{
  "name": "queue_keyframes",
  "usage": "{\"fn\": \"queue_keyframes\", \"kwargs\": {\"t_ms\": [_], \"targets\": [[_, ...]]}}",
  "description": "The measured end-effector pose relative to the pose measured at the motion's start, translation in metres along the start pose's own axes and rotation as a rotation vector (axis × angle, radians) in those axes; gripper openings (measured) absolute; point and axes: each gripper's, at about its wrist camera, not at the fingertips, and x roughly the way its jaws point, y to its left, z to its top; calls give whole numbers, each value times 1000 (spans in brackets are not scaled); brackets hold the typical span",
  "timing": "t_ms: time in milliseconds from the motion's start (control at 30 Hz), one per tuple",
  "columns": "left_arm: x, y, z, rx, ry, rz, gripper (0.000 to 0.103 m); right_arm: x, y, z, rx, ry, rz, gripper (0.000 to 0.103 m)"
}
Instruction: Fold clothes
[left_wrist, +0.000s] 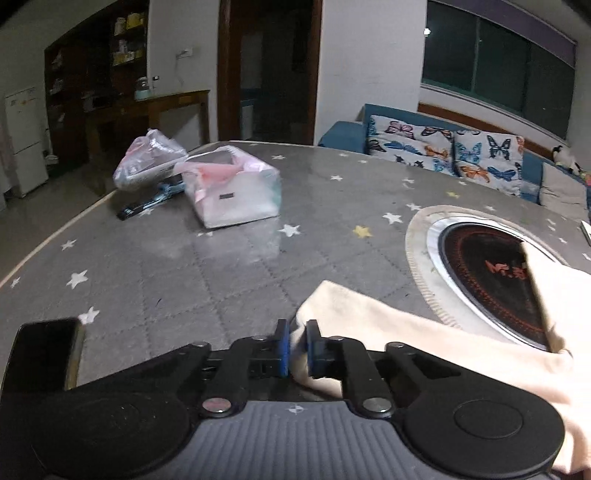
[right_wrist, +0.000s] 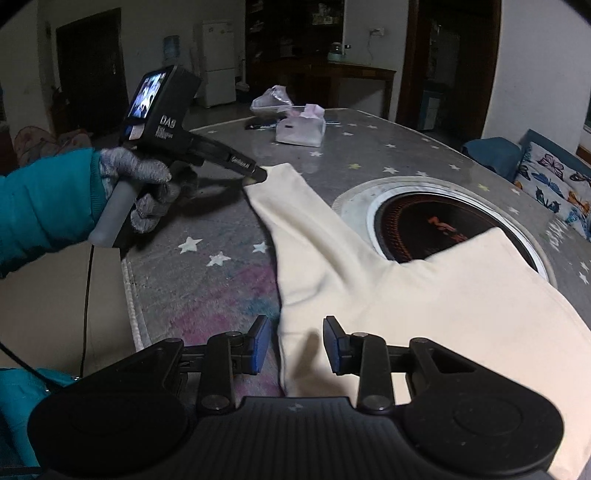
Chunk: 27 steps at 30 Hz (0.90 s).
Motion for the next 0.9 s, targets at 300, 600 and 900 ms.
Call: {"fn": "queue_keyframes", "kwargs": {"t_ms": [300,600,900], "targets": [[-4,-1,24,22,-76,-41,8,27,14,0,-50,26,-28,10],[28,-3,12,59,12,28,10,19,13,2,-18,8,3,17],[28,0,6,43,28,56,14,-36,-26,-18,143,-42,-125,18]]}}
